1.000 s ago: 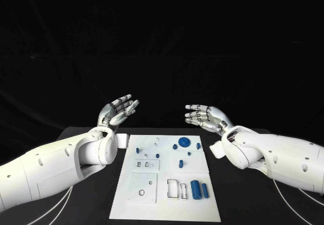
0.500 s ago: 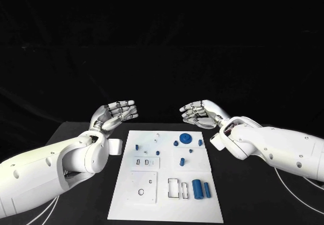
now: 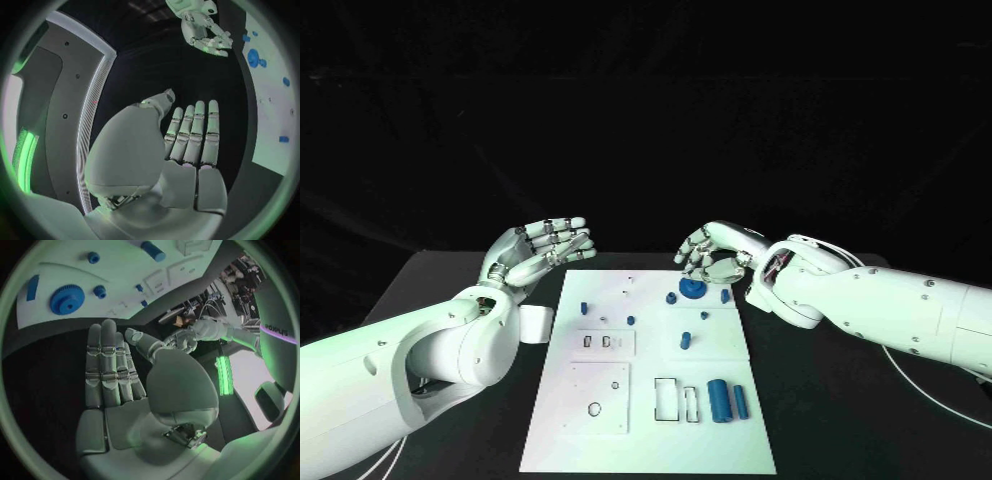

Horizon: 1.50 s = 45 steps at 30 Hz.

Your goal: Assemble the parts on the task board

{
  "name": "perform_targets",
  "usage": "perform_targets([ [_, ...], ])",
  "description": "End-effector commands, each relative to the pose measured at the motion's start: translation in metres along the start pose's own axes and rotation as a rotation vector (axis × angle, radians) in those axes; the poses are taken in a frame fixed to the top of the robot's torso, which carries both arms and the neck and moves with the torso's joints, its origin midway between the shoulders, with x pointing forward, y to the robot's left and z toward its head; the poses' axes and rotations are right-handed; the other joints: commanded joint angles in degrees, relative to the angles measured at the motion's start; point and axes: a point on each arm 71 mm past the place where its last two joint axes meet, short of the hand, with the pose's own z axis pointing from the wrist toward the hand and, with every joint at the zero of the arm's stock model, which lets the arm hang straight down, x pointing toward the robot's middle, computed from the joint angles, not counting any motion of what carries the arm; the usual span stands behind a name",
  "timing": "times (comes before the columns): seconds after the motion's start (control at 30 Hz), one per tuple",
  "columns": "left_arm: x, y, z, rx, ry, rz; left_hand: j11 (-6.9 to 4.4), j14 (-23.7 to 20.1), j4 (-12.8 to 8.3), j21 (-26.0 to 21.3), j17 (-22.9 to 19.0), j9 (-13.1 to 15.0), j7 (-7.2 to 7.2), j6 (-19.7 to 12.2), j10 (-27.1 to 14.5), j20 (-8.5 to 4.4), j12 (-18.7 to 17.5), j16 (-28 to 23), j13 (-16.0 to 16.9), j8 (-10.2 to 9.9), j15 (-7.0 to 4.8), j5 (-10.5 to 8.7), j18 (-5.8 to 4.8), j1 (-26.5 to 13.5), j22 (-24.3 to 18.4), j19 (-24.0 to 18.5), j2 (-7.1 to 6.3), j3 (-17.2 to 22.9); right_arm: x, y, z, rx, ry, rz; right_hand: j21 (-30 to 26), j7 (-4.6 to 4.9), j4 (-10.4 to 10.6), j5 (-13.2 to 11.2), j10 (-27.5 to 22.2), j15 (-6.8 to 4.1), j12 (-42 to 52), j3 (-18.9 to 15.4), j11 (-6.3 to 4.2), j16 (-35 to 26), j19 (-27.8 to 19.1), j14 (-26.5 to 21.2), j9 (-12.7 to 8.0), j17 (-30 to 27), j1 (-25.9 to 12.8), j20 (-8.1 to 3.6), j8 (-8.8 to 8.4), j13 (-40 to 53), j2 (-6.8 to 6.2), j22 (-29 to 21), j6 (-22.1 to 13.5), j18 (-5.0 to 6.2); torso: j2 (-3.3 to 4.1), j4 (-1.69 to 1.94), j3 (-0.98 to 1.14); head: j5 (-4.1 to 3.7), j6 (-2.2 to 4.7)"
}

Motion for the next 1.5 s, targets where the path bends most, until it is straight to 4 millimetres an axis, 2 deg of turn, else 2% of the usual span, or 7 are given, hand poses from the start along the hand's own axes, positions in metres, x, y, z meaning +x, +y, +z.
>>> perform_targets([
  [0.03,0.006,-0.003,-0.002,-0.001,0.044,-0.018,-0.01,0.49,0.06,0.22,0.06,-0.09,1.80,0.49,0.32,0.10,-0.32,0.25,-0.08,-0.15,-0.04,-0.14,0.65,-0.65,0.03,0.41,-0.18,0.42,0.006,0.002,0.003,0.051,0.079,-0.216,2.03,0.05,0.91,-0.90,-0.80,-0.28,-1.40,-0.13,-0.08,3.49,1.35,1.92,0.15,3.18,-1.17,-0.47,-0.52,0.17,-0.67,1.25,0.40,0.19,1.35,0.28,-0.06,-0.23,0.08],
  [0.27,0.009,-0.006,-0.005,-0.001,0.056,-0.026,0.01,0.61,-0.02,0.28,0.09,-0.12,1.82,0.47,0.35,0.04,-0.55,0.20,-0.09,-0.24,-0.05,-0.14,0.63,-1.01,0.01,0.58,-0.35,0.50,0.008,0.006,0.011,0.052,0.091,-0.302,4.95,0.53,2.52,-1.49,-4.69,0.21,-2.67,0.74,0.79,10.90,2.61,1.87,0.56,10.36,-2.15,-0.46,-1.95,0.55,-2.11,3.35,0.00,0.09,2.27,0.76,-0.20,-0.44,0.05],
  [0.43,0.011,-0.007,-0.006,-0.001,0.060,-0.029,0.03,0.65,-0.03,0.34,0.10,-0.15,1.86,0.44,0.36,0.00,-0.73,0.13,-0.09,-0.32,-0.04,-0.14,0.62,-1.36,-0.01,0.74,-0.42,0.54,0.011,0.009,0.015,0.045,0.106,-0.330,8.63,0.73,3.59,-1.50,-6.48,0.59,-2.55,1.16,1.16,28.66,4.31,3.95,1.17,28.32,-1.88,-0.41,-2.85,1.39,-2.77,6.02,-0.36,0.09,2.82,1.02,-0.27,-0.39,0.23],
  [0.47,0.011,-0.008,-0.006,-0.001,0.061,-0.029,0.05,0.66,-0.03,0.37,0.11,-0.17,1.89,0.43,0.36,-0.02,-0.84,0.08,-0.10,-0.36,-0.03,-0.14,0.62,-1.54,-0.02,0.82,-0.45,0.55,0.012,0.010,0.016,0.043,0.111,-0.336,12.47,0.85,3.76,-1.57,-6.65,0.63,-2.55,1.15,1.09,33.44,6.11,4.54,1.30,33.57,-1.91,-0.37,-3.00,1.58,-3.10,10.94,-0.44,-0.58,2.96,1.06,-0.27,-0.38,0.32],
  [0.63,0.012,-0.008,-0.007,-0.002,0.063,-0.031,0.06,0.66,-0.04,0.39,0.11,-0.18,1.91,0.42,0.35,-0.03,-0.91,0.05,-0.10,-0.38,-0.02,-0.14,0.62,-1.66,-0.03,0.88,-0.48,0.56,0.015,0.013,0.018,0.042,0.130,-0.357,21.70,0.97,4.45,-1.60,-8.16,0.81,-2.66,1.62,1.40,43.58,9.78,5.28,1.83,44.58,-1.53,0.01,-3.49,2.01,-3.32,22.75,-0.64,-2.16,3.20,1.17,-0.25,-0.40,0.43],
  [0.9,0.012,-0.009,-0.007,-0.004,0.064,-0.032,0.11,0.66,-0.08,0.43,0.12,-0.21,1.99,0.35,0.31,-0.06,-1.09,-0.03,-0.10,-0.47,0.00,-0.15,0.61,-1.90,-0.04,1.00,-0.56,0.56,0.018,0.012,0.019,0.053,0.163,-0.383,27.56,1.01,5.14,-1.68,-8.93,1.10,-2.58,1.96,1.62,49.26,11.03,5.25,2.63,50.63,-0.99,0.49,-3.78,2.67,-3.49,30.19,-0.53,-2.95,3.58,1.30,-0.27,-0.46,0.36],
  [1.5,0.011,-0.010,-0.007,-0.008,0.061,-0.032,0.22,0.63,-0.17,0.47,0.13,-0.27,2.14,0.20,0.17,-0.09,-1.38,-0.17,-0.11,-0.63,0.05,-0.14,0.60,-2.20,-0.08,1.14,-0.58,0.60,0.023,0.013,0.022,0.053,0.176,-0.388,30.96,0.95,5.78,-1.77,-7.51,1.09,-2.31,3.31,1.45,51.88,11.75,5.44,3.41,53.47,-0.29,0.60,-3.55,3.34,-2.62,34.62,0.28,-3.42,4.09,1.37,-0.11,-0.28,0.56],
])
